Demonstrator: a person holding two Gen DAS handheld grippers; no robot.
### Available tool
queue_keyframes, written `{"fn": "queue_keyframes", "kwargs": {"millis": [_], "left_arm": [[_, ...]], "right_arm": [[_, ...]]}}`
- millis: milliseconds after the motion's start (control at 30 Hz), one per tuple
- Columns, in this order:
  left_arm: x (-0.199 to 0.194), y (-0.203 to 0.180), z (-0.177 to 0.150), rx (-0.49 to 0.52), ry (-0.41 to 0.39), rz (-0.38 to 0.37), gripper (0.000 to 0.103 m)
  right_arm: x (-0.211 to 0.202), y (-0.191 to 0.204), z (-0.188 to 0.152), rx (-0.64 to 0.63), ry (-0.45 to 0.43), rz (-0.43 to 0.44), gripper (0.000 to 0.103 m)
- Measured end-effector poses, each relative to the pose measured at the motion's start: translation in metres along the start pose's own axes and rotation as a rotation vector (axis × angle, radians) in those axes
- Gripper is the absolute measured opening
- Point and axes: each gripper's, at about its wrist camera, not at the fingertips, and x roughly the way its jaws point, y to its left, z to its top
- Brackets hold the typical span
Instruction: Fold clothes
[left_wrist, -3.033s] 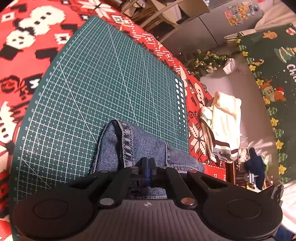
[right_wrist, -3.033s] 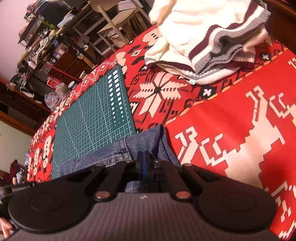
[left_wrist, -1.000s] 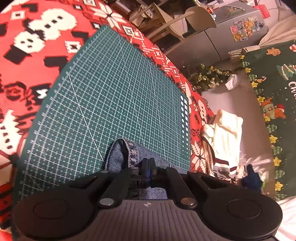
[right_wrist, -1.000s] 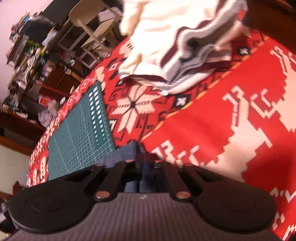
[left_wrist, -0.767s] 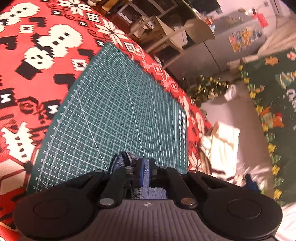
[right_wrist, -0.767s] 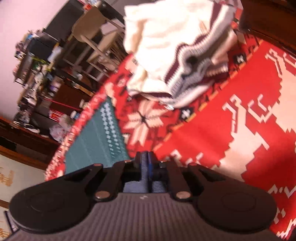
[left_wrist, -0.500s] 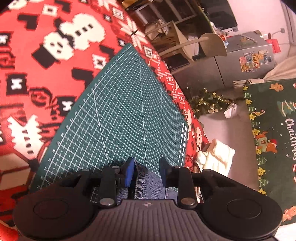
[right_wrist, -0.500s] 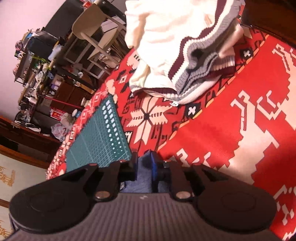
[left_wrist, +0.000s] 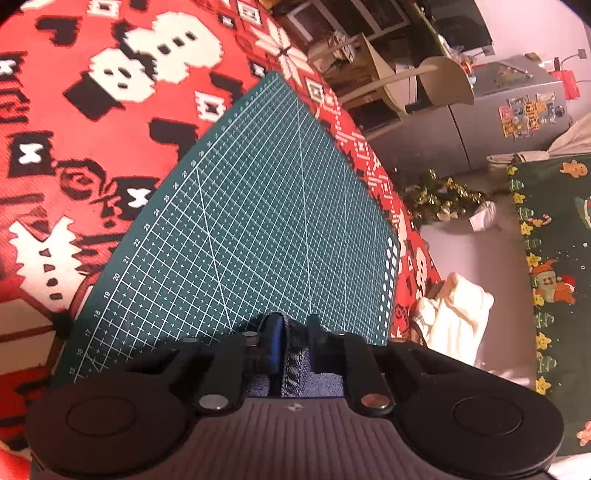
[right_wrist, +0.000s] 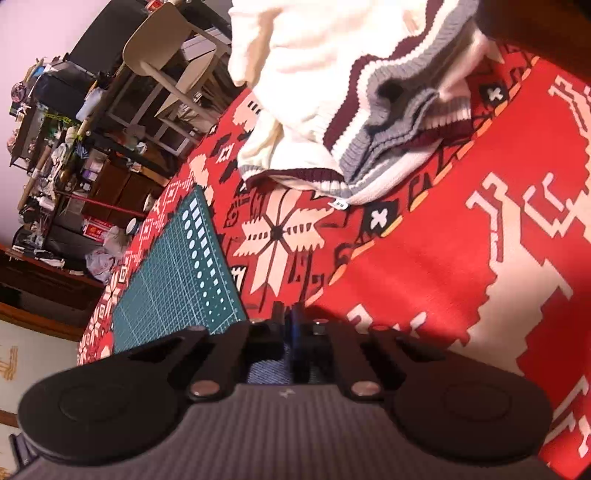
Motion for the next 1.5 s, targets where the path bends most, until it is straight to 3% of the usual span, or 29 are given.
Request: {"fn": "queue_keyframes", "kwargs": {"millis": [167, 433, 633, 800, 933, 1033, 1233, 1267, 1500], "left_arm": [[-0.007, -0.005, -0.007, 0.015, -0.050, 0.055, 0.004], [-0.008, -0.004, -0.001, 0.020, -0.047, 0.044, 0.006], [-0.028, -0.005, -0.006, 0.029, -0.042, -0.048, 0.006], [-0.022, -0.022, -0.036, 0.093, 0.084, -0.146, 0.006], [-0.004, -0.040, -0.054, 0.204, 0.128, -0.091, 0.006], [0.009, -0.040, -0.056, 0.258, 0.128, 0.014, 0.003], [-0.001, -0.031, -0.050, 0.227, 0.106, 0.021, 0.003], [-0.004, -0.032, -0.051, 0.231, 0.103, 0.015, 0.002], [-0.017, -0.047, -0.065, 0.265, 0.155, -0.117, 0.003]], "right_arm": [[-0.007, 0.002, -0.001, 0.017, -0.038, -0.016, 0.000], [-0.009, -0.003, 0.002, -0.003, -0.058, -0.031, 0.001], [-0.036, 0.004, -0.004, -0.040, -0.029, 0.043, 0.007], [-0.042, 0.028, -0.024, -0.122, 0.035, 0.082, 0.007], [-0.030, 0.037, -0.039, -0.191, 0.080, 0.036, 0.007], [-0.021, 0.035, -0.046, -0.228, 0.089, -0.027, 0.000], [-0.033, 0.022, -0.040, -0.183, 0.047, -0.056, 0.000], [-0.038, 0.021, -0.040, -0.176, 0.040, -0.044, 0.006], [-0.063, 0.033, -0.066, -0.226, 0.056, 0.069, 0.007]]}}
